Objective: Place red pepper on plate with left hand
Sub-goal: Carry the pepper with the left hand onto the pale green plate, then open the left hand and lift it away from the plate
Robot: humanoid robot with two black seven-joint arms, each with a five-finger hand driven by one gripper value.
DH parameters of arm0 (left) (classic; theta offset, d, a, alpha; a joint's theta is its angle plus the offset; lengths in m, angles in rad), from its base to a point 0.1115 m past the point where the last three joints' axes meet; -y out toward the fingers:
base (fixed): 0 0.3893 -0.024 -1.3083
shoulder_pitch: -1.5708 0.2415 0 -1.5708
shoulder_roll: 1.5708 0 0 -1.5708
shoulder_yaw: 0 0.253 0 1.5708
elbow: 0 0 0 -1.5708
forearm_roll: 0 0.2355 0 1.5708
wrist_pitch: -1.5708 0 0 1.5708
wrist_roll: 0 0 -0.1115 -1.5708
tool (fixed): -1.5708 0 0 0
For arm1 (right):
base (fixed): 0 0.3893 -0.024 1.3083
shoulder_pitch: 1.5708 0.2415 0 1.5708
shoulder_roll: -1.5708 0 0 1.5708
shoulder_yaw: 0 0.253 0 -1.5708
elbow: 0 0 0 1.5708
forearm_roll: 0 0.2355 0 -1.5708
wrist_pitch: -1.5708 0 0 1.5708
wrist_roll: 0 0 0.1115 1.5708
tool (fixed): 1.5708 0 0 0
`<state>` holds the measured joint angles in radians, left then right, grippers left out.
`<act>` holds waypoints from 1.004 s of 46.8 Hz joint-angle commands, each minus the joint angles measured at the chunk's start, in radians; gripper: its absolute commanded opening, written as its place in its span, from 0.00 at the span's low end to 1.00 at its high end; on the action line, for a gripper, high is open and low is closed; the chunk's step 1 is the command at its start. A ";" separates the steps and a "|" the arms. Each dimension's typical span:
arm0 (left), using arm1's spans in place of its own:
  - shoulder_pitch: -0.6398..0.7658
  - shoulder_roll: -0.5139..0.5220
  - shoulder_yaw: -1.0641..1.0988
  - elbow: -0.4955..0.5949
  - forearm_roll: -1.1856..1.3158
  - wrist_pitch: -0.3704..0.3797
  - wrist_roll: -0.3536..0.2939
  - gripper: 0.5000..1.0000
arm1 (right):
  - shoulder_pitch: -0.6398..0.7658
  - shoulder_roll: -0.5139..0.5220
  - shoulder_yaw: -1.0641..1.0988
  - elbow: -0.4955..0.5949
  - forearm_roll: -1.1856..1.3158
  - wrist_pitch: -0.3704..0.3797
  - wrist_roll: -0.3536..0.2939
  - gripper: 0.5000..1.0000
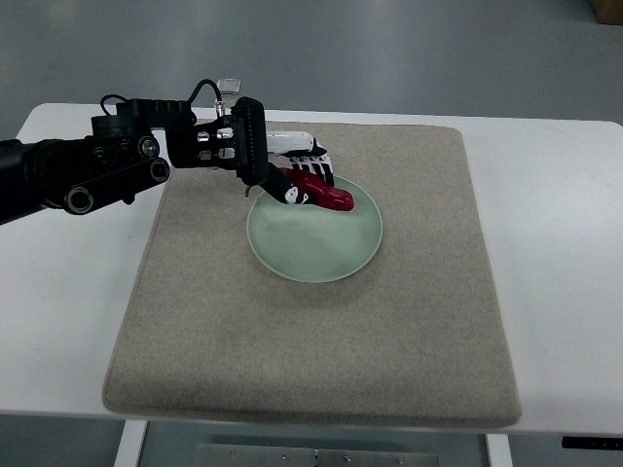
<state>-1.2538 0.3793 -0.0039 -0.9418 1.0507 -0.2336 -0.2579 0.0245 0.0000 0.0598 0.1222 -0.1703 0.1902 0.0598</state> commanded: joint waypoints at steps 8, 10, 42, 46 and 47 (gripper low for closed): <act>0.001 -0.008 0.001 -0.025 0.000 -0.012 0.000 0.32 | 0.000 0.000 0.000 0.001 0.000 0.000 0.000 0.86; 0.001 -0.008 0.001 -0.025 0.002 -0.013 0.000 0.32 | 0.000 0.000 0.000 -0.001 0.000 0.000 0.000 0.86; 0.001 -0.005 -0.015 -0.012 -0.001 -0.015 0.000 0.53 | 0.000 0.000 0.000 0.001 0.000 0.000 0.000 0.86; 0.001 -0.005 -0.016 -0.008 -0.003 -0.010 0.000 0.53 | 0.000 0.000 0.000 -0.001 0.000 0.000 0.000 0.86; 0.001 -0.005 -0.016 -0.005 -0.005 -0.009 0.000 0.53 | 0.000 0.000 0.000 0.001 0.000 0.000 0.000 0.86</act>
<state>-1.2533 0.3748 -0.0199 -0.9517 1.0481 -0.2453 -0.2577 0.0245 0.0000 0.0598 0.1222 -0.1703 0.1902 0.0598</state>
